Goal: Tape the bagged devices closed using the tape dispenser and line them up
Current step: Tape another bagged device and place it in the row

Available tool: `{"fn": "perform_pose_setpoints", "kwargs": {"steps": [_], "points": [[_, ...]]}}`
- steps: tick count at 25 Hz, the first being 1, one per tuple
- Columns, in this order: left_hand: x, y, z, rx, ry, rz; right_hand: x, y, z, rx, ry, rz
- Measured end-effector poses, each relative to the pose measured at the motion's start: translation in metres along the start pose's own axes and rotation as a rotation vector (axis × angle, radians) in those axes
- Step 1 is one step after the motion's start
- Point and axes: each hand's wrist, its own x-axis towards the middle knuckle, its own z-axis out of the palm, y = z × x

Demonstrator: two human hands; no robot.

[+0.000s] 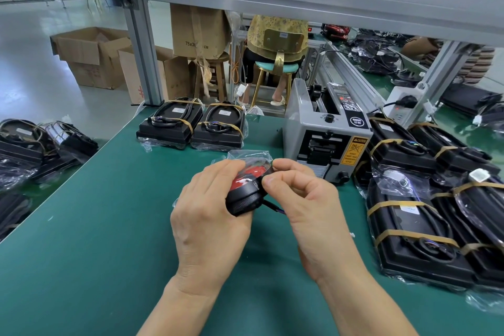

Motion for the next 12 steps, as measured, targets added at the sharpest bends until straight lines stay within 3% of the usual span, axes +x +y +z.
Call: {"fn": "perform_pose_setpoints", "kwargs": {"steps": [9, 12], "points": [[-0.0013, -0.0019, 0.0001, 0.0, -0.006, 0.014, -0.0001, 0.0055, 0.0011, -0.121, 0.07, -0.087], [-0.0013, -0.0021, -0.0002, 0.0, 0.001, 0.014, 0.0002, 0.0036, -0.0013, -0.03, 0.042, -0.039]]}}
